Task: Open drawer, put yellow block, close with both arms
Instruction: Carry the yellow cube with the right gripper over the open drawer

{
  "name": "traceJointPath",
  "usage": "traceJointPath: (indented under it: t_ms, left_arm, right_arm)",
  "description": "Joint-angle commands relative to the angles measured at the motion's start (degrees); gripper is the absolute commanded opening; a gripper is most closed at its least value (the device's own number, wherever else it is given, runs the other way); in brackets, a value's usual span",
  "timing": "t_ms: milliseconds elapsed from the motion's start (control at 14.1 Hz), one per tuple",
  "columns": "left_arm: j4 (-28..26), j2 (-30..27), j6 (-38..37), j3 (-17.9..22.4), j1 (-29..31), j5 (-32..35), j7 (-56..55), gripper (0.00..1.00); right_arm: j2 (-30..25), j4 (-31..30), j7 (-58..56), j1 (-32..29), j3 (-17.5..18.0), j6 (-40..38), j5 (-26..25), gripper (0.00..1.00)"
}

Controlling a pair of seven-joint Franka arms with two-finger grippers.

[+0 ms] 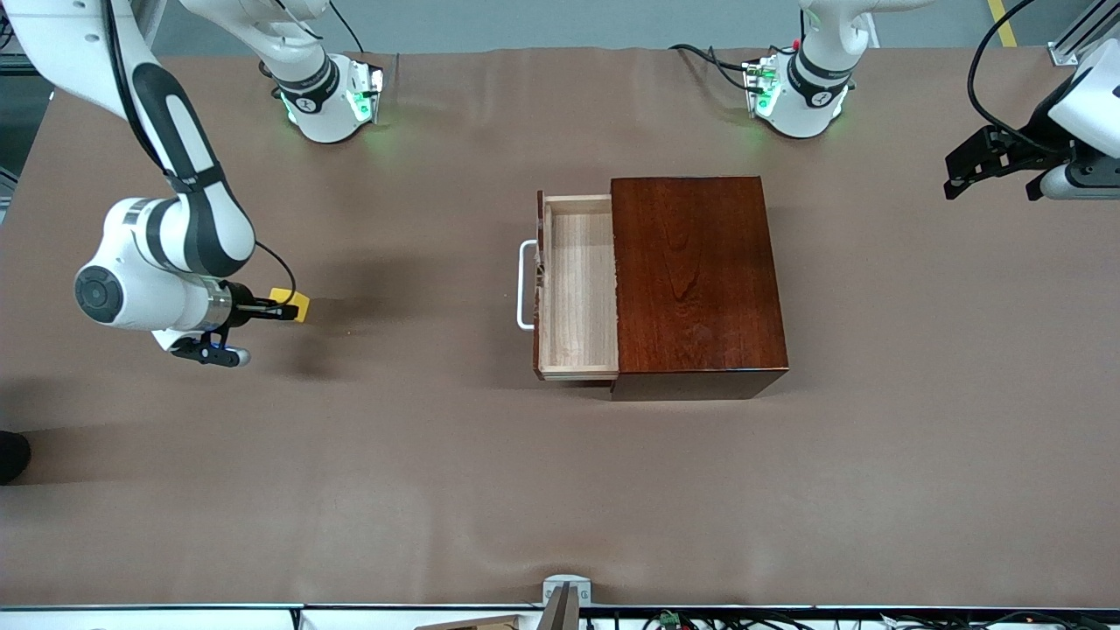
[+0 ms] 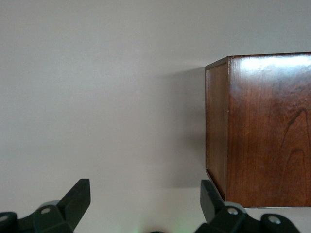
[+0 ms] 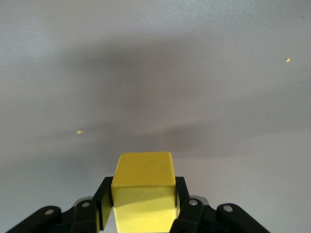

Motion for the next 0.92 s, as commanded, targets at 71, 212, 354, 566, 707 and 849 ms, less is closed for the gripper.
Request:
traceJointPath:
  t_ms: [71,212,354,566,707,849]
  left_arm:
    - [0.2,-0.4,0.5,-0.3,0.7,-0.3,0.1,1.00]
    - [0.2,-0.3,0.5,-0.4,0.7,-0.3,0.2,1.00]
    - [0.2,0.0,0.5,-0.4,0.7,-0.3,0.2,1.00]
    - [0.2,-0.1,0.5,-0.4,0.7,-0.4,0.1,1.00]
    - [0.2,-0.3,0.3,-0.4,0.7,-0.3,0.2,1.00]
    - [0.2,-0.2,0.4,-0.4,0.7,-0.3,0.2,1.00]
  right_arm:
    - [-4.9,2.4,10.9,4.2,0.0,-7.1,1.2,0.00]
    - [-5.9,5.4,19.6,7.8,0.1,-12.4,1.3,0.00]
    - [-8.0,6.3,24.6,10.7,0.1,-13.4,2.2,0.00]
    - [-9.8,9.6,33.2,14.5,0.1,-16.5,3.0,0.00]
    - [-9.8,13.2,37.7,16.3,0.1,-19.9,4.0,0.00]
    - [-9.8,15.6,42.9,17.5,0.1,-22.0,6.3,0.00]
